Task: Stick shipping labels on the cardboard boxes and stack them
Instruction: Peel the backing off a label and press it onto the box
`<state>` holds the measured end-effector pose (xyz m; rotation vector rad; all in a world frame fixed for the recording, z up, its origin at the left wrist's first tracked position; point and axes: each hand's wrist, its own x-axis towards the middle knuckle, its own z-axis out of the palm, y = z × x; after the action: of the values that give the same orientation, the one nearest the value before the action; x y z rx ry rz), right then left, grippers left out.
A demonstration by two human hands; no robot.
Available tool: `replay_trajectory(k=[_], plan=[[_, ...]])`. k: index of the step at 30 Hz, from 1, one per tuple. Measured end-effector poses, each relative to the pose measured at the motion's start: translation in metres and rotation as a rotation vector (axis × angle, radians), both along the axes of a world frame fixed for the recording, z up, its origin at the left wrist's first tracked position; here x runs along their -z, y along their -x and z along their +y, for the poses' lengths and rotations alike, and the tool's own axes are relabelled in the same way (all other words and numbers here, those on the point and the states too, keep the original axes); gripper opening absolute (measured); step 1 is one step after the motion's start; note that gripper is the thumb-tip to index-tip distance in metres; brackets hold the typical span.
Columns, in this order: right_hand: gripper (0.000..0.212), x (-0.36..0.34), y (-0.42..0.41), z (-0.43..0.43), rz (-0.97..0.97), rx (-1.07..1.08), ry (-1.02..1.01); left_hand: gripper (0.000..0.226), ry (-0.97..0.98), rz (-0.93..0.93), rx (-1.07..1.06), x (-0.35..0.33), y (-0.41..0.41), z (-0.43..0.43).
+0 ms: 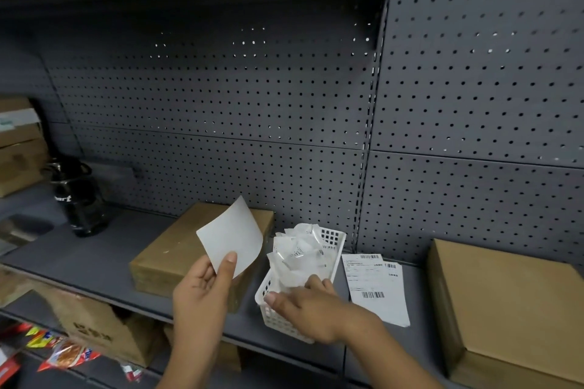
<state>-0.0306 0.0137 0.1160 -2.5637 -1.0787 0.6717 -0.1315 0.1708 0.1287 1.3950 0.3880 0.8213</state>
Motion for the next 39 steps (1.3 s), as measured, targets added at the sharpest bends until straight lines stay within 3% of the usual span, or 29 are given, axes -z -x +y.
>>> replay_trajectory(k=[3,13,22,26,29,34,39], plan=[[0.059,-0.007,0.000,-0.013,0.022,-0.024,-0.076,0.016,-0.018,-0.002,-0.009,-0.002,-0.004,0.001],[0.037,-0.006,-0.009,-0.032,-0.136,-0.030,-0.362,0.011,-0.048,0.042,-0.051,-0.002,-0.006,0.004],[0.025,-0.010,-0.006,-0.070,-0.122,0.173,-0.650,0.014,-0.223,0.094,-0.047,-0.001,-0.012,-0.020],[0.020,-0.014,-0.009,-0.090,0.027,0.389,-0.926,0.036,-0.368,0.123,-0.004,-0.001,-0.023,-0.047],[0.023,-0.022,-0.012,-0.111,0.180,0.522,-1.101,0.013,-0.389,0.120,0.070,-0.005,-0.029,-0.078],[0.028,-0.031,-0.009,-0.150,0.384,0.620,-1.319,0.053,-0.716,0.006,0.177,-0.006,-0.039,-0.121],[0.050,-0.037,-0.005,-0.188,0.585,0.688,-1.491,0.063,-1.167,-0.166,0.316,0.006,-0.053,-0.155]])
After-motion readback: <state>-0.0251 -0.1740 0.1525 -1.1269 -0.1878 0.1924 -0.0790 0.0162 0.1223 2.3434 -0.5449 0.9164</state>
